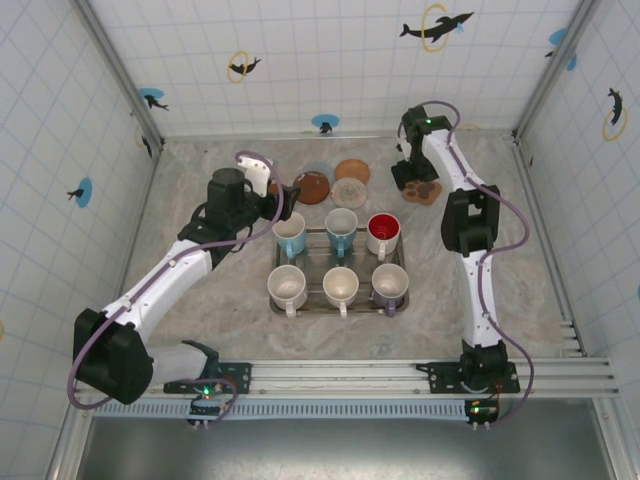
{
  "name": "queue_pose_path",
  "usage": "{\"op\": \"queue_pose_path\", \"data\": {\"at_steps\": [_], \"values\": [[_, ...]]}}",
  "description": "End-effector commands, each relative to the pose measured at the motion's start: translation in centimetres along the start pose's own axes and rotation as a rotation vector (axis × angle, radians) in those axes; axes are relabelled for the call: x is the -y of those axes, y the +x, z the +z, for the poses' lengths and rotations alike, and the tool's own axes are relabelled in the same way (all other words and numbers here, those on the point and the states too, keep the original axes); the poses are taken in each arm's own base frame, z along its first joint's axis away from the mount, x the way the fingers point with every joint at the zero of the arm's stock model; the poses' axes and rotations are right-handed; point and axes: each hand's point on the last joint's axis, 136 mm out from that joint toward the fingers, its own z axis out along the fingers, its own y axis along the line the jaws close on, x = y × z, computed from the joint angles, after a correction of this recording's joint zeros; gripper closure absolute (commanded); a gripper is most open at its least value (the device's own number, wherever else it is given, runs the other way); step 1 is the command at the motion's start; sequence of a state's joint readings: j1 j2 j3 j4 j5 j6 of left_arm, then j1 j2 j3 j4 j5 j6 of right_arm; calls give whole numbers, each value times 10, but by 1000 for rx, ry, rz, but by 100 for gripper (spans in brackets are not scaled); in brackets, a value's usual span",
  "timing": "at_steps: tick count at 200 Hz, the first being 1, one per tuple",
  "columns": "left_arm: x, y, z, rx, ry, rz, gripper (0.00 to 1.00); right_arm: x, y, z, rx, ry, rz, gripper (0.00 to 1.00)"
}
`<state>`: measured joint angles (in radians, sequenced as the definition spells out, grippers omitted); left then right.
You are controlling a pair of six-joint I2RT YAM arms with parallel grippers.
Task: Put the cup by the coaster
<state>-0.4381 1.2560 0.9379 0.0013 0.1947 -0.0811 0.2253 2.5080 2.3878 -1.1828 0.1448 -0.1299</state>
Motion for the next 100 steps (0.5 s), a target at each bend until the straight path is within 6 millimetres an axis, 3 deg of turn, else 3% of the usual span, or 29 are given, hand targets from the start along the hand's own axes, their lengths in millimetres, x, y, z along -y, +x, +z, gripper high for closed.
{"op": "queue_pose_path", "data": {"at_steps": [1,100], "values": [[5,-16,-6,26,8,-9,19,2,8,23,-48,-6,-33,11],[4,-13,1,6,0,-7,19,-2,8,48,-60,-36,-3,11]]}}
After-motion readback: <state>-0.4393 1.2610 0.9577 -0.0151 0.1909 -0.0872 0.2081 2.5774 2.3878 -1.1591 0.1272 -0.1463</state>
